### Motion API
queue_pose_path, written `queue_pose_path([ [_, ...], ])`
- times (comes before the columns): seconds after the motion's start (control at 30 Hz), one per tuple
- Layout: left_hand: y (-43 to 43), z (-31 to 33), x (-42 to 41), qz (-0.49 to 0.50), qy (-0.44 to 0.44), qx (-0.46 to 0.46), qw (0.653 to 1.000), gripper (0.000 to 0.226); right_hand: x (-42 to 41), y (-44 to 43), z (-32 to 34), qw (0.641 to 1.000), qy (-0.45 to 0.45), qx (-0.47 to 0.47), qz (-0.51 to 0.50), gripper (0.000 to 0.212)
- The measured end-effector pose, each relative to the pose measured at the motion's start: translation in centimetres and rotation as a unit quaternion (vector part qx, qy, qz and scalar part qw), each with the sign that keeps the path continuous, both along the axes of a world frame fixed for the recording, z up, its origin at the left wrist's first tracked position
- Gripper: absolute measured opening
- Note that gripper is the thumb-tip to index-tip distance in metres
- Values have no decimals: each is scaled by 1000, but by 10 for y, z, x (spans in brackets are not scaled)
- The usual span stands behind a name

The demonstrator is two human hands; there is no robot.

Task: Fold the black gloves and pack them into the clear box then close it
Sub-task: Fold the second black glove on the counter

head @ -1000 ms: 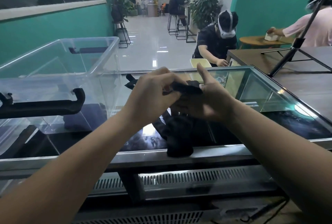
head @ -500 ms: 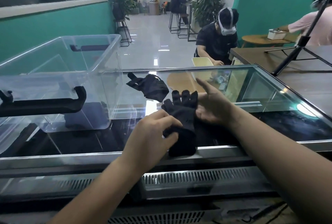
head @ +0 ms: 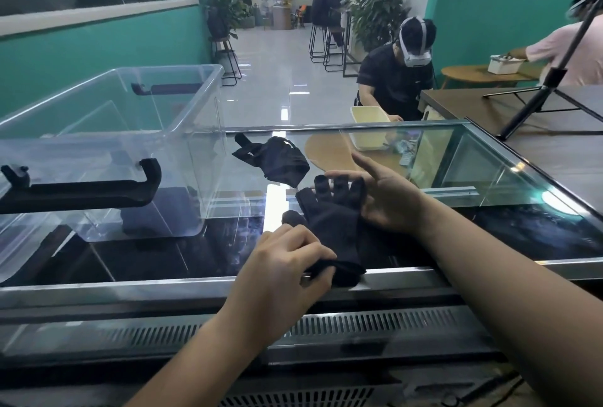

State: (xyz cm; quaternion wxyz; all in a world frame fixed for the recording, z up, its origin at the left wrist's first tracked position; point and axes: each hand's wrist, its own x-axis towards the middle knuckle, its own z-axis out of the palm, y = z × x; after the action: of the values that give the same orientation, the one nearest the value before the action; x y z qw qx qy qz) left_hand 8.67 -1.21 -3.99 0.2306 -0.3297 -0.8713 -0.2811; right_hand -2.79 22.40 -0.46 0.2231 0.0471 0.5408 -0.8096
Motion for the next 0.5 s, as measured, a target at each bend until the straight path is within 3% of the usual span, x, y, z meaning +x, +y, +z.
queue_pose_path([
  [0.1,0,-3,1,8,11,-9,1000,11,1,0,1,1000,6,-2,3,70],
  [0.27,3,5,-2,12,-23,-19,999,31,3,-1,1,1000,11,11,11,70],
  [0.4,7,14,-21,33,-20,-59,997,21,5,-2,2,1000,18,4,7,70],
  [0.5,8,21,-30,18,-77,-111,991,47,8,-2,4,1000,22,7,8,71],
])
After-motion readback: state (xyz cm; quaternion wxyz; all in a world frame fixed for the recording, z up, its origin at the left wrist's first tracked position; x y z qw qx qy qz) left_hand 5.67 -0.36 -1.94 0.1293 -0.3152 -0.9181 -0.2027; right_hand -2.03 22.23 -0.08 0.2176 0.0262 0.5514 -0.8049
